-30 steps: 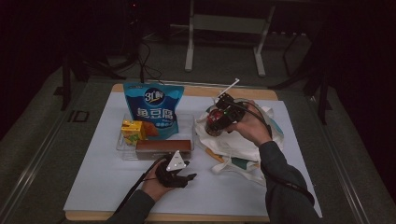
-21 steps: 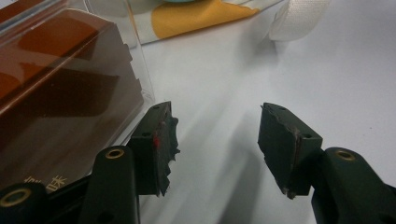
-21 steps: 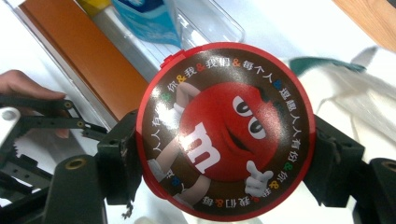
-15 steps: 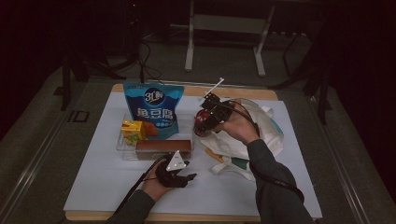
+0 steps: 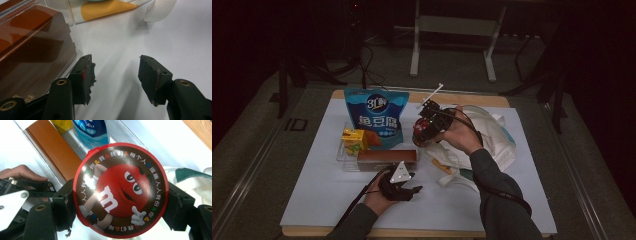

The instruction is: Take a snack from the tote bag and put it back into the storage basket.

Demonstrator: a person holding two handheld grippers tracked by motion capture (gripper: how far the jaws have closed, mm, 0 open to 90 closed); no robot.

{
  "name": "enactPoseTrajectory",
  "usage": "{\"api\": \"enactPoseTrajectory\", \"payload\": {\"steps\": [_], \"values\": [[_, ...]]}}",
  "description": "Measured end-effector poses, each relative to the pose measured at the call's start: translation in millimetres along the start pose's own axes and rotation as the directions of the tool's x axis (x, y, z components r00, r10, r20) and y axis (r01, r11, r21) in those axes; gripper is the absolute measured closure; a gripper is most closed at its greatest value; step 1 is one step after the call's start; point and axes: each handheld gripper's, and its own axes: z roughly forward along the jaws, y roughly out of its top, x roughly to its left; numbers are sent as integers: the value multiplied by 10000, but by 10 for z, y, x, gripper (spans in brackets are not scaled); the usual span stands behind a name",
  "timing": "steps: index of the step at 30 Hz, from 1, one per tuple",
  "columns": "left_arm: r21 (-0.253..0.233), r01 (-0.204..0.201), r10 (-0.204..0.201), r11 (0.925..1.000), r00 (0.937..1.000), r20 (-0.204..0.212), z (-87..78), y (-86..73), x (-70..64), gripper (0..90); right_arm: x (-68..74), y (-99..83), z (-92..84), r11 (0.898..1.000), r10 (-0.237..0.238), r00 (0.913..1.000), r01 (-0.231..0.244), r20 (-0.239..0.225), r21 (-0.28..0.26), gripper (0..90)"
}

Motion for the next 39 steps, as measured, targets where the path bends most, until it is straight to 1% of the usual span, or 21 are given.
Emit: {"api": "enactPoseTrajectory", "payload": {"steps": [22, 33, 39], "values": [[-10, 3, -3, 10000, 10000, 7, 1, 0, -1, 452, 158, 153, 48, 9996, -288, 9995, 287, -149, -49, 257], [-12, -6, 6, 10000, 10000, 12, 1, 1, -1, 452, 215, 233, 94, 9991, -428, 9989, 427, -211, -43, 258], [-9, 0, 0, 10000, 10000, 23, 1, 1, 0, 452, 236, 256, 134, 9992, -411, 9989, 410, -225, -38, 258]]}}
